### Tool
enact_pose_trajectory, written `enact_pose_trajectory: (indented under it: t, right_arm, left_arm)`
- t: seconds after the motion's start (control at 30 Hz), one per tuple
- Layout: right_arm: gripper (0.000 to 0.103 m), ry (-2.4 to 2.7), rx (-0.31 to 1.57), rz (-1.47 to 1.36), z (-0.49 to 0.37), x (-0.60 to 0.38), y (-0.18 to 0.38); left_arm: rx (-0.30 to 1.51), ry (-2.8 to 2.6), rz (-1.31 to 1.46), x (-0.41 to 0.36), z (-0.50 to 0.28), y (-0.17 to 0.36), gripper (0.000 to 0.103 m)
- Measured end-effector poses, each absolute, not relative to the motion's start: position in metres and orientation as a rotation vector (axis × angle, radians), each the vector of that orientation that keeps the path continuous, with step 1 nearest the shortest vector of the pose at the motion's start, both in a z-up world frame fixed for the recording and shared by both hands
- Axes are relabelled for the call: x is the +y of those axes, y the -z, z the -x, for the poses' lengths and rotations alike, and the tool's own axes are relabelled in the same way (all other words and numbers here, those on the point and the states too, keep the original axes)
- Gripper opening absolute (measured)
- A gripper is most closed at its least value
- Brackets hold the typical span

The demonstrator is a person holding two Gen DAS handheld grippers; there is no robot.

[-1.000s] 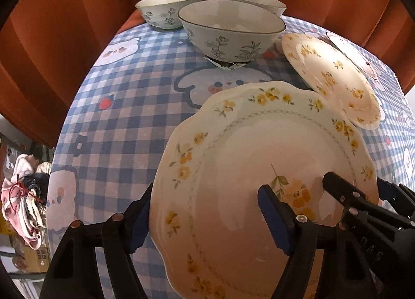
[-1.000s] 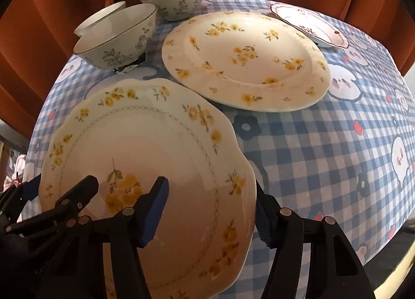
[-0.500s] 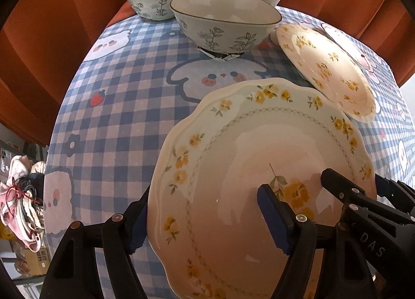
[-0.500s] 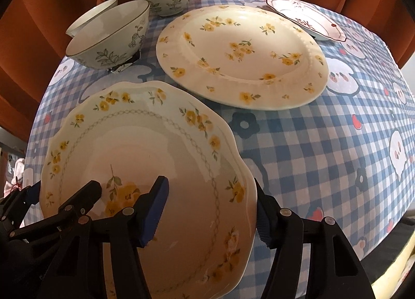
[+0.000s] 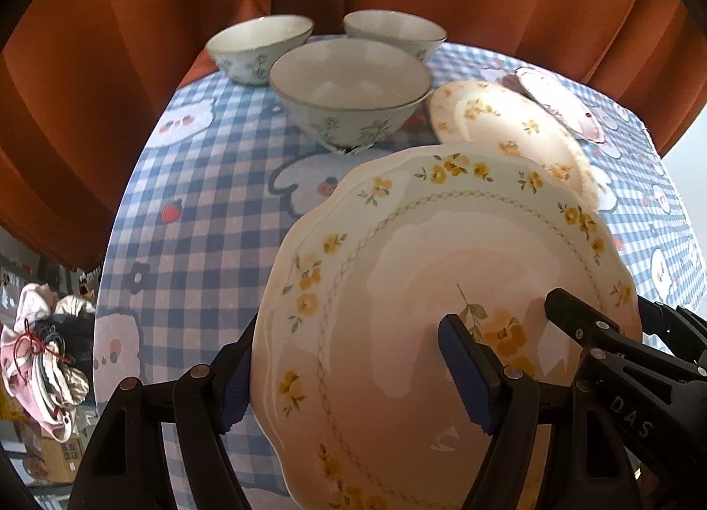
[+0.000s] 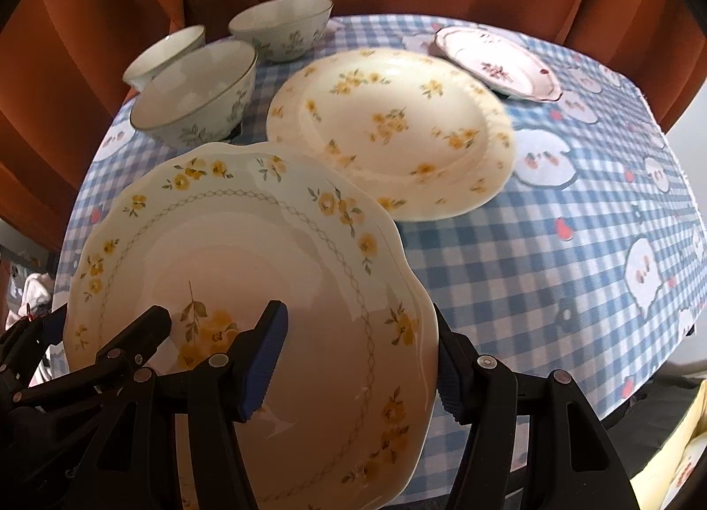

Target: Organize plates and bowls

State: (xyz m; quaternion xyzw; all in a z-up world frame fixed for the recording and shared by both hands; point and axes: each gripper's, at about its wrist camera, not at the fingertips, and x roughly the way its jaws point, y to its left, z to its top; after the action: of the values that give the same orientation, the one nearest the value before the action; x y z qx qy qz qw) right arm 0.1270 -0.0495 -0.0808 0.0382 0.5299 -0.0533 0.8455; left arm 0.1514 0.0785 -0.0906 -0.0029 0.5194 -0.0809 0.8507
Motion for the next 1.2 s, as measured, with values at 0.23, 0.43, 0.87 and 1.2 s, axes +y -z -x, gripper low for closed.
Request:
enact_pose_trajectory:
  t: [0.23,0.43,0.87,1.2]
  right_arm:
    - [0.065,0.107,1.090,-0.100,-0.120,-0.072,0.076]
    - [0.065,0.075,1.070,-0.094,-0.117,-0.099,0.074]
    - [0.065,0.043,1.070,-0.054,-0.120,-0.188,0.070]
    - [0.065,0.073,1.084,-0.050,-0.120,-0.255,0.077]
  left_arm:
    - [1.064,0.149,-0.007,0.055,-0.145,0.084,0.077]
    - [1.053,0.114,-0.005,0.022,-0.140,0.079,0.077]
    - [1.052,0.089,0.027,-0.064,-0.142,0.082,0.077]
    - [1.070,0.117,0.021,-0.125,-0.146,0.092,0.077]
